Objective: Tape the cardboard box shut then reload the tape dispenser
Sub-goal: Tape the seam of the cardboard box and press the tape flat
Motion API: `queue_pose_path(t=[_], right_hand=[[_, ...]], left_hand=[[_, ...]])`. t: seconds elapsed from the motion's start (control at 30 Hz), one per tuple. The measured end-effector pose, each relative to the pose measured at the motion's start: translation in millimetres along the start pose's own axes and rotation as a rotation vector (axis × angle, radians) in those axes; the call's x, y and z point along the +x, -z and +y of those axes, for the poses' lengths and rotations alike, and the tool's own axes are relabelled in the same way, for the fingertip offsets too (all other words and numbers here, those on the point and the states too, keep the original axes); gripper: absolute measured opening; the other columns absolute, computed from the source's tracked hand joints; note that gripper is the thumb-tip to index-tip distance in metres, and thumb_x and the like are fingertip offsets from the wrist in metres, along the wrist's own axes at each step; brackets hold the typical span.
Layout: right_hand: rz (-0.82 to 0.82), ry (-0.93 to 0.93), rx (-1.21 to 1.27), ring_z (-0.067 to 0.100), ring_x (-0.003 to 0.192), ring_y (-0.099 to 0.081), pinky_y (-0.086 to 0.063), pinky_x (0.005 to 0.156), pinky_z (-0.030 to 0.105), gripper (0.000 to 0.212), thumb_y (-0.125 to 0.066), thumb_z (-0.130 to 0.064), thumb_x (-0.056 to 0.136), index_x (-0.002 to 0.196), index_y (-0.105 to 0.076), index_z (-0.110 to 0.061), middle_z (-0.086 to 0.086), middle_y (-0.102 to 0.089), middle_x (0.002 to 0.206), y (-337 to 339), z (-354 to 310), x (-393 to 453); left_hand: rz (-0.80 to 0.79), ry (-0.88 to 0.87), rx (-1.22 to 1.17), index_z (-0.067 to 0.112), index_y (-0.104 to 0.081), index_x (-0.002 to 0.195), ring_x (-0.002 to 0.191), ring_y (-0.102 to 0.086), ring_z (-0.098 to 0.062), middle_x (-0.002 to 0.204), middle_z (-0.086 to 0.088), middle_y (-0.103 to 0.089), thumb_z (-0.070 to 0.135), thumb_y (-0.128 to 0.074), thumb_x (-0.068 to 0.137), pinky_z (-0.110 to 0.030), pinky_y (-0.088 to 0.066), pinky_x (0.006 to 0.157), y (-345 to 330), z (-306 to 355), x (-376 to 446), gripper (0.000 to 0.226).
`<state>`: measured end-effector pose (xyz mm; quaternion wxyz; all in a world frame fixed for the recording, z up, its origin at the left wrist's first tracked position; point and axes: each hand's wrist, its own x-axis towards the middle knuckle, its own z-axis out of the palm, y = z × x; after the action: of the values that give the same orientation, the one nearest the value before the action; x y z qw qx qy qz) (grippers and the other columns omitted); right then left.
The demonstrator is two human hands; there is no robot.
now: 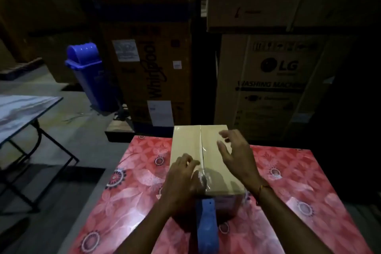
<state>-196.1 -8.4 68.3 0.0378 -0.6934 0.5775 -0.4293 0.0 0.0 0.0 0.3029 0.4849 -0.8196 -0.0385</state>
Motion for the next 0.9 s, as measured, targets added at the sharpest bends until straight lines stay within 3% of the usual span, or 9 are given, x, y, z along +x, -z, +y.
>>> queue_pose_path(t=[0.17, 0.4, 0.53, 0.67, 0.73, 0.8, 0.9], right_hand=[[-0.183, -0.117, 0.007, 0.010, 0.085, -0.059, -0.051, 0.071, 0.028, 0.016, -0.059, -0.023, 0.090, 0.104, -0.065, -0.019, -0.006, -0.060, 0.098, -22, 8, -45], [-0.205, -0.191, -0.004, 0.009, 0.073, -0.057, -0.050, 0.066, 0.029, 0.009, -0.058, -0.022, 0.089, 0.089, -0.066, -0.019, -0.007, -0.059, 0.085, -37, 8, -82], [-0.203, -0.197, -0.074, 0.011, 0.076, -0.056, -0.048, 0.067, 0.028, 0.011, -0.057, -0.021, 0.090, 0.088, -0.067, -0.018, -0.006, -0.058, 0.082, -43, 5, -101], [-0.180, -0.201, -0.069, 0.007, 0.078, -0.056, -0.046, 0.070, 0.023, 0.009, -0.057, -0.021, 0.089, 0.089, -0.066, -0.021, -0.009, -0.057, 0.085, -49, -3, -122], [-0.119, -0.272, 0.005, 0.000, 0.078, -0.055, -0.044, 0.070, 0.014, 0.007, -0.059, -0.024, 0.089, 0.095, -0.063, -0.025, -0.012, -0.056, 0.090, -52, -7, -138], [-0.037, -0.413, 0.088, -0.001, 0.078, -0.056, -0.044, 0.069, 0.013, 0.013, -0.065, -0.030, 0.086, 0.097, -0.058, -0.029, -0.014, -0.058, 0.090, -58, -10, -158], [-0.012, -0.680, 0.158, 0.007, 0.077, -0.062, -0.050, 0.069, 0.025, 0.022, -0.070, -0.044, 0.081, 0.089, -0.056, -0.029, -0.010, -0.064, 0.085, -67, -12, -184]], left_hand=[[-0.119, 0.023, -0.012, 0.017, -0.069, 0.095, 0.085, -0.055, -0.020, 0.091, 0.000, -0.059, 0.029, -0.056, 0.097, -0.035, -0.044, 0.071, -12, 2, -16, 0.018], [-0.182, 0.055, -0.069, 0.017, -0.069, 0.100, 0.087, -0.054, -0.019, 0.097, -0.001, -0.056, 0.032, -0.060, 0.095, -0.036, -0.047, 0.072, -17, -5, -10, 0.018], [-0.120, 0.072, -0.010, 0.024, -0.069, 0.099, 0.091, -0.052, -0.018, 0.101, 0.002, -0.058, 0.037, -0.059, 0.093, -0.035, -0.047, 0.074, -24, -12, -16, 0.018], [-0.073, 0.052, 0.066, 0.036, -0.063, 0.107, 0.104, -0.052, -0.017, 0.114, 0.009, -0.055, 0.044, -0.049, 0.096, -0.034, -0.039, 0.086, -30, -16, -27, 0.020], [-0.104, 0.039, 0.025, 0.036, -0.061, 0.112, 0.119, -0.050, -0.019, 0.133, 0.007, -0.050, 0.043, -0.048, 0.099, -0.035, -0.037, 0.095, -30, -20, -27, 0.019], [-0.148, 0.029, -0.022, 0.035, -0.061, 0.118, 0.137, -0.038, -0.019, 0.156, 0.001, -0.036, 0.044, -0.047, 0.101, -0.039, -0.034, 0.107, -28, -23, -27, 0.024], [-0.276, 0.013, -0.035, 0.038, -0.057, 0.132, 0.152, -0.019, -0.018, 0.167, -0.002, -0.020, 0.051, -0.037, 0.103, -0.045, -0.020, 0.121, -23, -24, -26, 0.038]])
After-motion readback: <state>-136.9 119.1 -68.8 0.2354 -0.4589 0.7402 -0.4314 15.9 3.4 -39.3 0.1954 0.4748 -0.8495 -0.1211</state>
